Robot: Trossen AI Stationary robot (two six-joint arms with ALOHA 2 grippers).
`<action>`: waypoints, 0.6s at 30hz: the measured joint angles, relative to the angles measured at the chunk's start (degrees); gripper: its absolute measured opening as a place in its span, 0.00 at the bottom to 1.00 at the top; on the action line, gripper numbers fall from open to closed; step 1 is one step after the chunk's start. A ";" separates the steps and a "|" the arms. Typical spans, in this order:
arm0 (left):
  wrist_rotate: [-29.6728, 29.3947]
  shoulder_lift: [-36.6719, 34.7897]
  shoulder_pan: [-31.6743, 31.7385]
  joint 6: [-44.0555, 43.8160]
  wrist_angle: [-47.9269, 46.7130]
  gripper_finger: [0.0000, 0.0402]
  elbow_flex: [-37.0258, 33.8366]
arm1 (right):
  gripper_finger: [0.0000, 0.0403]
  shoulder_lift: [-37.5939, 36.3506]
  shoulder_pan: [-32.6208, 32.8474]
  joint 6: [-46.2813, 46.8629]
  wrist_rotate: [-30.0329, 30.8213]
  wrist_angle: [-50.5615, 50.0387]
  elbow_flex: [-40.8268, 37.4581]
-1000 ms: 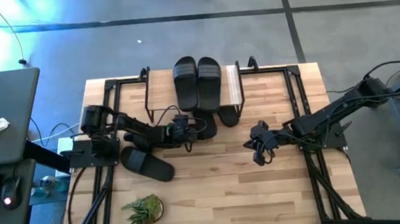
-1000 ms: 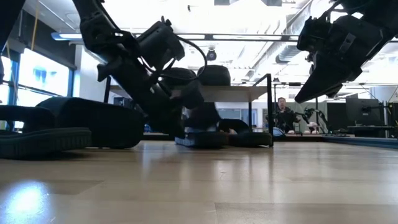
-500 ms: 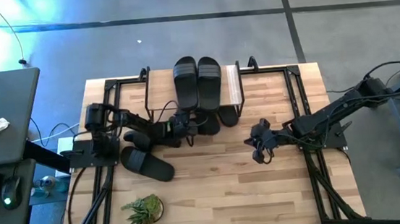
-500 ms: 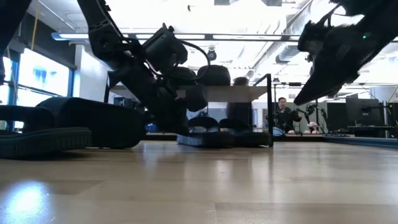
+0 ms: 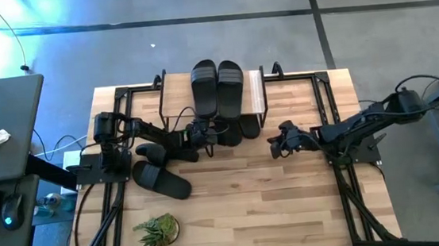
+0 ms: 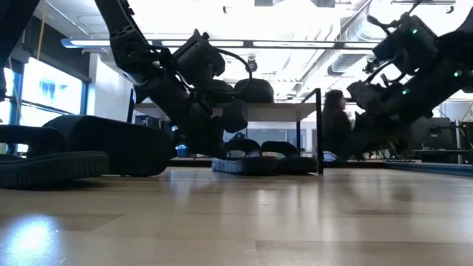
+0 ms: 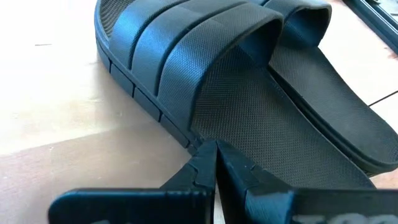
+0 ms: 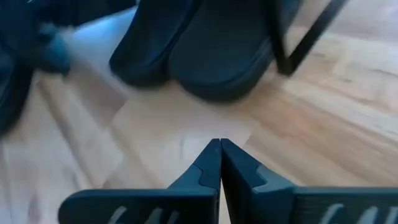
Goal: Pick and place slides into the shelf
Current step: Adjust the black pair of slides under the shelf
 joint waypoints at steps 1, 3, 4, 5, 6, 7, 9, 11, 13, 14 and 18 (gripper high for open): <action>0.20 0.00 0.00 0.00 0.00 0.00 0.00 | 0.00 0.90 -0.25 1.09 0.82 0.79 -0.16; 0.36 0.00 0.00 0.05 -0.11 0.00 0.01 | 0.00 3.24 -0.74 2.26 1.40 3.50 -0.50; 0.45 0.00 0.00 0.27 -0.13 0.00 0.00 | 0.00 4.57 -0.99 2.41 1.37 5.67 -0.42; 0.53 0.00 0.00 0.67 -0.14 0.00 0.00 | 0.00 5.78 -1.31 3.13 1.24 6.97 -0.05; 0.70 0.00 0.00 0.91 -0.15 0.00 0.00 | 0.00 7.15 -1.67 4.04 1.24 8.08 0.32; 0.82 0.00 0.00 1.01 -0.15 0.00 0.00 | 0.00 8.71 -1.95 4.69 1.33 9.15 0.54; 0.95 0.00 0.00 1.05 -0.20 0.00 0.00 | 0.00 11.55 -2.40 4.96 1.97 12.10 0.82; 1.12 0.00 0.00 1.05 -0.20 0.00 0.01 | 0.00 14.16 -2.67 6.63 2.07 15.21 1.47; 1.32 0.00 0.00 1.05 -0.24 0.00 0.01 | 0.00 16.37 -2.62 8.30 2.65 16.20 1.45; 1.38 0.00 0.00 1.05 -0.24 0.00 0.00 | 0.00 17.43 -2.51 8.04 3.69 16.82 1.40; 1.54 0.00 -0.13 1.05 -0.24 0.00 0.00 | 0.00 20.36 -2.93 7.76 5.72 21.77 1.51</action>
